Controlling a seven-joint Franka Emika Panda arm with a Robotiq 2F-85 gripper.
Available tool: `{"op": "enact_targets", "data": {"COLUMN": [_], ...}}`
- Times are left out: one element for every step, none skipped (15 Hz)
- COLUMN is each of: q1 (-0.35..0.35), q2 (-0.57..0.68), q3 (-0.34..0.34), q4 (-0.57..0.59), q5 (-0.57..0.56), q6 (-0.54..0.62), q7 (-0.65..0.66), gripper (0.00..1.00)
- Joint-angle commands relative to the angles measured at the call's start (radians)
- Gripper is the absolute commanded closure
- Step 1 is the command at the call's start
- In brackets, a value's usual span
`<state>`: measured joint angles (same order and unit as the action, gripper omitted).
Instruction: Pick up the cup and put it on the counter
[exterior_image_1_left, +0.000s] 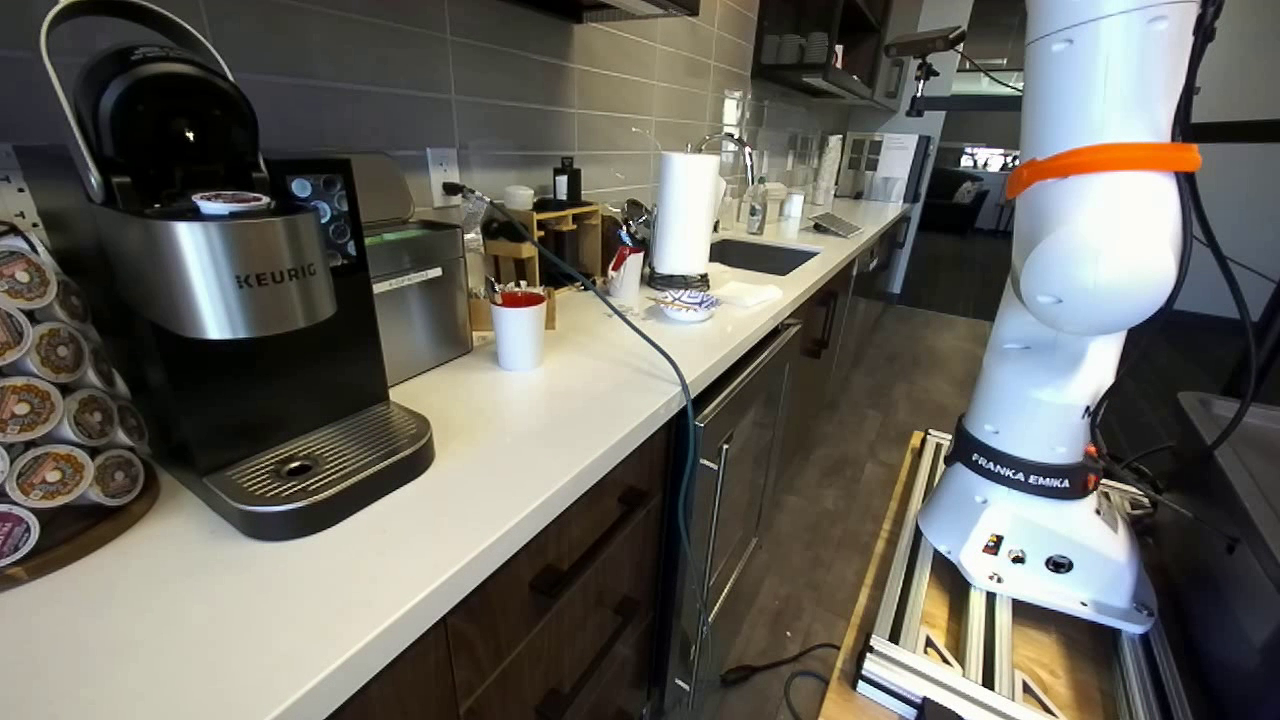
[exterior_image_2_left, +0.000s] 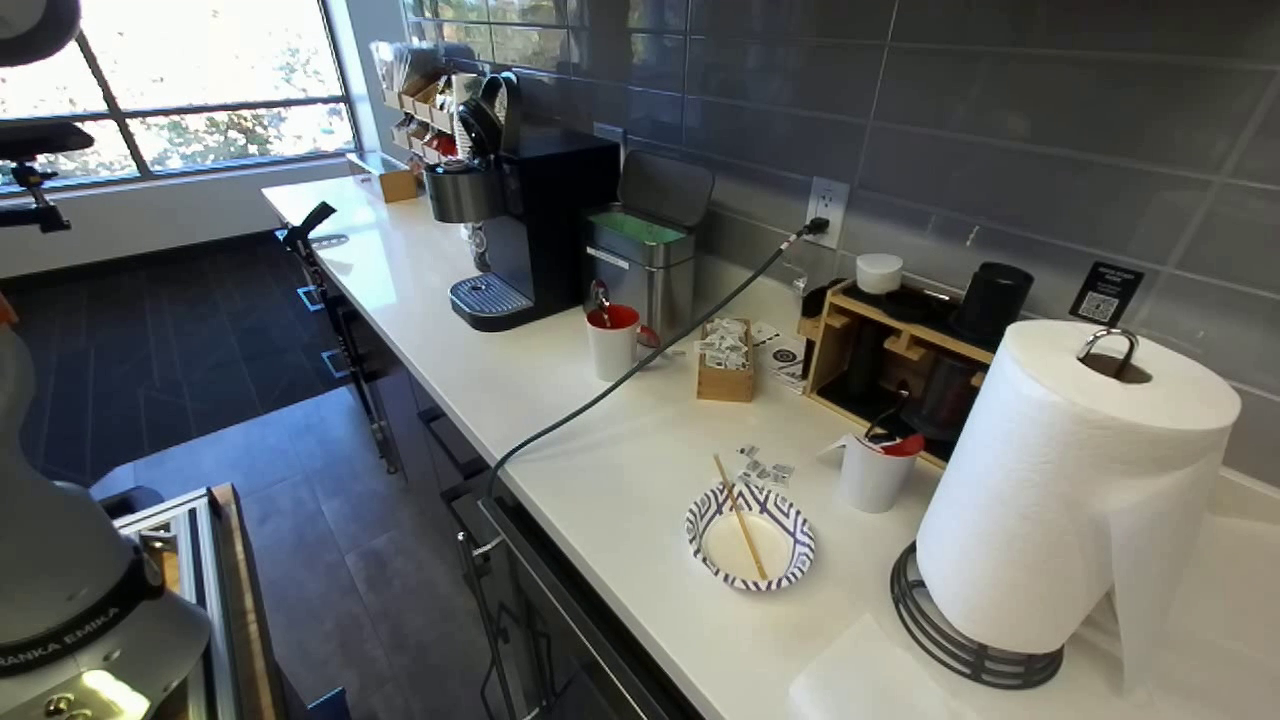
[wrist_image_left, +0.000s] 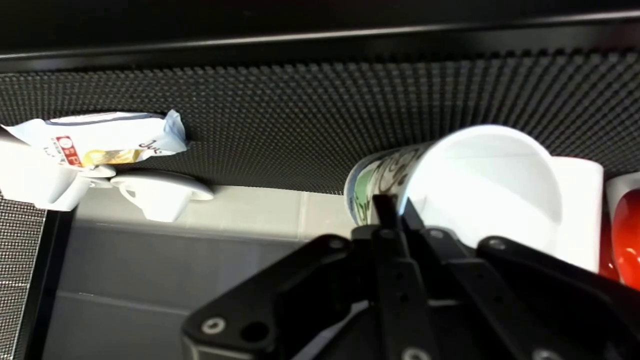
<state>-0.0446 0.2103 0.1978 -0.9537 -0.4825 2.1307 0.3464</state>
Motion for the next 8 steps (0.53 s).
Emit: {"op": "enact_targets", "data": {"q1": [0.008, 0.007, 0.003, -0.001, -0.011, -0.017, -0.029, -0.044], "q2": [0.01, 0.0, -0.02, -0.04, -0.075, -0.102, -0.143, -0.188], "q3": [0.008, 0.008, 0.006, 0.004, 0.005, 0.007, 0.01, 0.015], "q4": [0.042, 0.047, 0.049, 0.049, 0.035, 0.028, 0.005, -0.03], "q5": [0.011, 0.012, 0.012, 0.01, 0.023, 0.036, 0.073, 0.139], "q6": [-0.039, -0.048, -0.062, -0.066, -0.054, -0.055, -0.055, -0.055], "q7": [-0.021, -0.027, -0.039, -0.049, -0.07, -0.094, -0.135, -0.196], "gripper": [0.99, 0.99, 0.99, 0.99, 0.99, 0.99, 0.99, 0.99]}}
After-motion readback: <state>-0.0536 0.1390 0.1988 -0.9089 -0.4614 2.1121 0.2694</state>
